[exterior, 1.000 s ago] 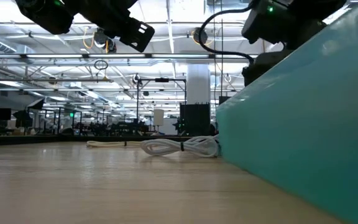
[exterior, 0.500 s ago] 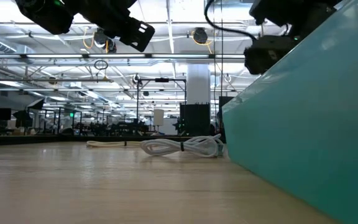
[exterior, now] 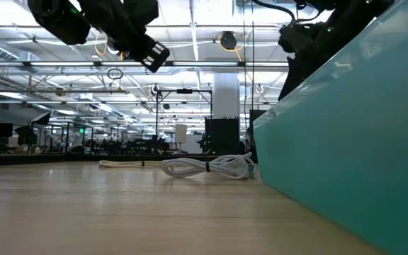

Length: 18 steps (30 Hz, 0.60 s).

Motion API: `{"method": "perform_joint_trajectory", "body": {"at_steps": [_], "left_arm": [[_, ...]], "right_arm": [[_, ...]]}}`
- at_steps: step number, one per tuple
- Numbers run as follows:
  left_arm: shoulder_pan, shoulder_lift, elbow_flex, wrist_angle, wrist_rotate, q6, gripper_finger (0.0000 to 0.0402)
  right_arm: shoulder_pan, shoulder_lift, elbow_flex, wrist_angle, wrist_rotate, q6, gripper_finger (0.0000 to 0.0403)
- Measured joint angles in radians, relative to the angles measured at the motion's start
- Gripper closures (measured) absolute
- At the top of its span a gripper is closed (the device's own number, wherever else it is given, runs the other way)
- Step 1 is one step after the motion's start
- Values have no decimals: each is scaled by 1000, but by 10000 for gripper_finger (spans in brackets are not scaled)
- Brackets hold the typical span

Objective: Pick & Place USB Port
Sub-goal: Put the brown charger cable into the orange bin

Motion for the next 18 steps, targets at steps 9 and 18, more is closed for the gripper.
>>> {"method": "perform_joint_trajectory", "body": {"at_steps": [9, 18], "left_arm": [[61, 0, 0, -104, -29, -20, 358], [127, 0, 0, -88, -73, -127, 389]], "right_arm": [[-90, -4, -20, 41, 97, -225, 403], [-212, -3, -147, 211, 80, -347, 403]]}}
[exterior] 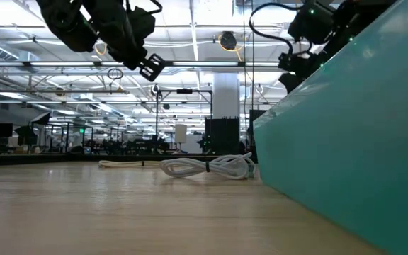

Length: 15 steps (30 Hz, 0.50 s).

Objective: Pick & Place USB Port
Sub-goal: Put the brown charger cable into the orange bin

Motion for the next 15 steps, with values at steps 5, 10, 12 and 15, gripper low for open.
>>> {"method": "perform_joint_trajectory", "body": {"at_steps": [5, 10, 12, 15], "left_arm": [[17, 0, 0, -26, 23, -171, 398], [14, 1, 1, -136, 117, -321, 391], [14, 1, 2, -192, 161, -387, 394], [14, 1, 2, -304, 254, -527, 399]], "right_arm": [[-61, -3, -52, 103, -69, -69, 403], [-69, -9, -56, 134, -68, -152, 403], [-70, -10, -57, 143, -68, -172, 403], [-71, -10, -57, 187, -68, -191, 403]]}}
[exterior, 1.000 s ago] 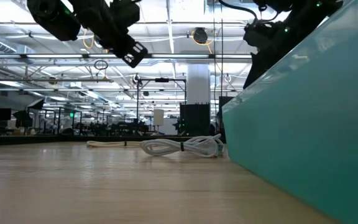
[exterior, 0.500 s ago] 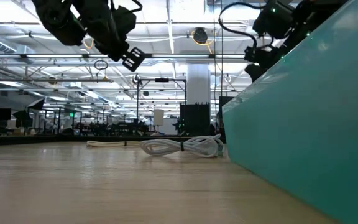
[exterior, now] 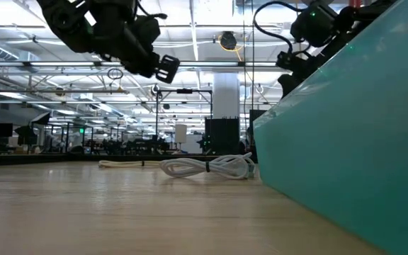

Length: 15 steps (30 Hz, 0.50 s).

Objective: Pick & Place USB Port
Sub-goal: Put the brown charger cable into the orange bin

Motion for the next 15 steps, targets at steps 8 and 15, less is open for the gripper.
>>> {"method": "perform_joint_trajectory", "body": {"at_steps": [8, 15], "left_arm": [[130, -37, 77, -604, 525, -582, 373], [223, -37, 143, -940, 860, -626, 317]], "right_arm": [[0, 0, 0, 89, 2, -34, 403], [0, 0, -83, 278, 0, -51, 403]]}}
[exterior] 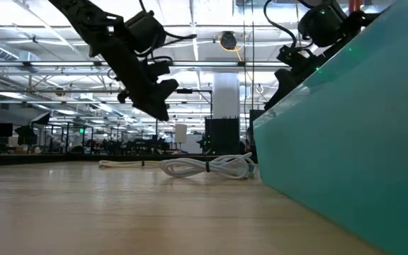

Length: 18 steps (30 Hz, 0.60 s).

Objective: Pick & Place USB Port
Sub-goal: Put the brown charger cable into the orange bin

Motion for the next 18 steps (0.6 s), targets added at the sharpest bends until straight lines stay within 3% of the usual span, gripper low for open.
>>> {"method": "perform_joint_trajectory", "body": {"at_steps": [4, 7, 14, 18], "left_arm": [[1, 2, 3, -122, 187, 71, 271], [0, 6, 3, -227, 261, 78, 241], [-1, 6, 2, -372, 193, 132, 205], [19, 6, 2, -384, 215, 140, 198]], "right_arm": [[0, 0, -42, 83, -1, 8, 403], [0, 0, -43, 101, -1, 9, 403], [1, 0, -42, 135, -58, 11, 403], [0, 0, -42, 135, -58, 19, 403]]}}
